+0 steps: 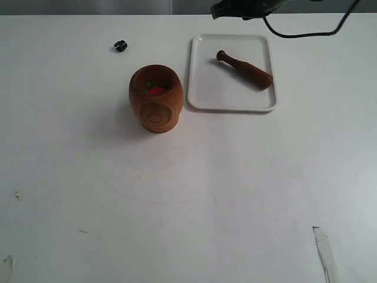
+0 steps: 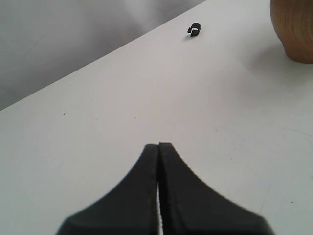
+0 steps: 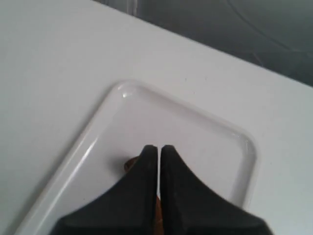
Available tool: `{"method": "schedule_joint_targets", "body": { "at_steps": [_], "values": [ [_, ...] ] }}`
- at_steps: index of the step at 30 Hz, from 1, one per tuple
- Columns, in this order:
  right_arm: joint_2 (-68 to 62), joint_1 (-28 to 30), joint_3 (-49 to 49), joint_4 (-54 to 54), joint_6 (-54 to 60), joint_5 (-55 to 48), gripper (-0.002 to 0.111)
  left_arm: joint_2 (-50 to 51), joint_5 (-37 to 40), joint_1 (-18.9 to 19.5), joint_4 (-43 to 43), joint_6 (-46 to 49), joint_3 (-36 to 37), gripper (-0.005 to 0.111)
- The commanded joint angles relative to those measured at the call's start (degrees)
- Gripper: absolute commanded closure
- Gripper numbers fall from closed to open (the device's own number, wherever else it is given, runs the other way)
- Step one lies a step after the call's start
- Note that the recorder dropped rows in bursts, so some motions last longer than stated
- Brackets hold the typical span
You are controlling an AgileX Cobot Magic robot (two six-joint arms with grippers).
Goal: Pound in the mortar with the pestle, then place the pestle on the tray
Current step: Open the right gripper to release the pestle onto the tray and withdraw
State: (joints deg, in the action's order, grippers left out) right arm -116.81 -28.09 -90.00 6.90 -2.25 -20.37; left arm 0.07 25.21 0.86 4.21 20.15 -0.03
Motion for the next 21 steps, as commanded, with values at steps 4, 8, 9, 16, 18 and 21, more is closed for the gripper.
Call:
{"method": "schedule_joint_targets", "body": {
  "at_steps": [4, 8, 9, 16, 18, 21],
  "values": [
    [13.36, 0.12, 19.78, 0.51, 1.06, 25.68, 0.108, -0.07, -0.17, -0.44, -0.42, -0.47, 0.03, 0.107],
    [20.48, 0.12, 31.38, 0.51, 2.25, 40.08, 0.108, -0.07, -0.17, -0.44, -0.42, -0.47, 0.03, 0.107],
    [22.09, 0.12, 33.47, 0.67, 2.25, 43.18, 0.108, -0.07, -0.17, -0.44, -0.42, -0.47, 0.03, 0.107],
    [32.68, 0.12, 48.93, 3.66, 2.25, 57.85, 0.108, -0.07, -0.17, -0.44, -0.42, -0.47, 0.03, 0.107],
    [35.95, 0.12, 52.94, 3.67, 2.25, 61.53, 0.108, -0.07, -0.17, -0.44, -0.42, -0.47, 0.03, 0.107],
    [41.72, 0.12, 59.73, 4.10, -0.28, 66.73, 0.108, -0.07, -0.17, -0.44, -0.42, -0.47, 0.03, 0.107]
  ]
}}
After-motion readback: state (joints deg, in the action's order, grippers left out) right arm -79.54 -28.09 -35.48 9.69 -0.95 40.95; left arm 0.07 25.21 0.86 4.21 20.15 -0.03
